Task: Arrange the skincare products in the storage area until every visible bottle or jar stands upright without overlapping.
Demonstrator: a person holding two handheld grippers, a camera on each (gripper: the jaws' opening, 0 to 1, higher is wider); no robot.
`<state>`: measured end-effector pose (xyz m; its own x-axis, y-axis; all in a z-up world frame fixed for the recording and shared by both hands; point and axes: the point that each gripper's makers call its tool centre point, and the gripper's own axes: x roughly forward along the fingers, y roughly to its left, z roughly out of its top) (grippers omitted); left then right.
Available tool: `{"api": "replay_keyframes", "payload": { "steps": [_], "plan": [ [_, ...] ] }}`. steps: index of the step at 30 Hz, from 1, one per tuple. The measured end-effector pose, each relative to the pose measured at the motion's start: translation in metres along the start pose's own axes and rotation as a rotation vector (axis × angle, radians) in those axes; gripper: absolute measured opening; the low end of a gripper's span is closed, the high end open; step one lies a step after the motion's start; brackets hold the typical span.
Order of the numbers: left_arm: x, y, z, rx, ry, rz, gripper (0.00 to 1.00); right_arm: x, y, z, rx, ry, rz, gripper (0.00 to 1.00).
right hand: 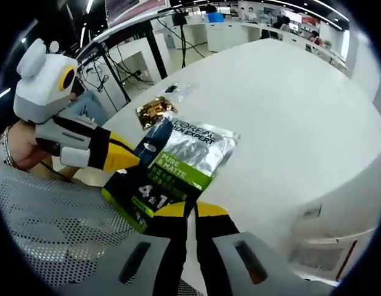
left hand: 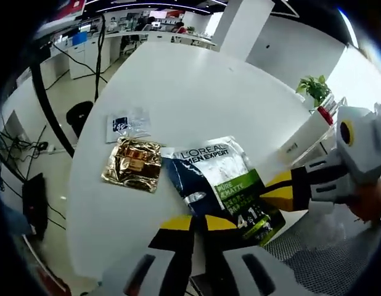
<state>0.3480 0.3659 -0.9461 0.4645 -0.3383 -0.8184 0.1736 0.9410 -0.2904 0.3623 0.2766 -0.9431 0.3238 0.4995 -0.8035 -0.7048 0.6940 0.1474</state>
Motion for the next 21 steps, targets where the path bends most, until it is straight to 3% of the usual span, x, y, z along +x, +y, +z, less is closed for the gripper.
{"api": "replay_keyframes", "payload": {
  "steps": [5,8,12,21],
  "plan": [
    [0.001,0.001,-0.001,0.138,0.029,0.026,0.03,0.001,0.0,0.0,-0.106,-0.021,-0.035,0.01],
    [0.001,0.0,-0.001,0.156,0.033,0.012,0.02,0.002,0.0,0.001,-0.112,-0.017,-0.038,0.0],
    [-0.002,-0.001,-0.003,0.098,0.07,-0.005,0.0,0.0,-0.001,0.002,-0.129,-0.016,-0.039,0.0],
    [-0.036,-0.022,0.038,0.118,-0.008,-0.006,0.01,-0.031,-0.009,0.029,-0.167,-0.092,-0.067,0.0]
  ]
}}
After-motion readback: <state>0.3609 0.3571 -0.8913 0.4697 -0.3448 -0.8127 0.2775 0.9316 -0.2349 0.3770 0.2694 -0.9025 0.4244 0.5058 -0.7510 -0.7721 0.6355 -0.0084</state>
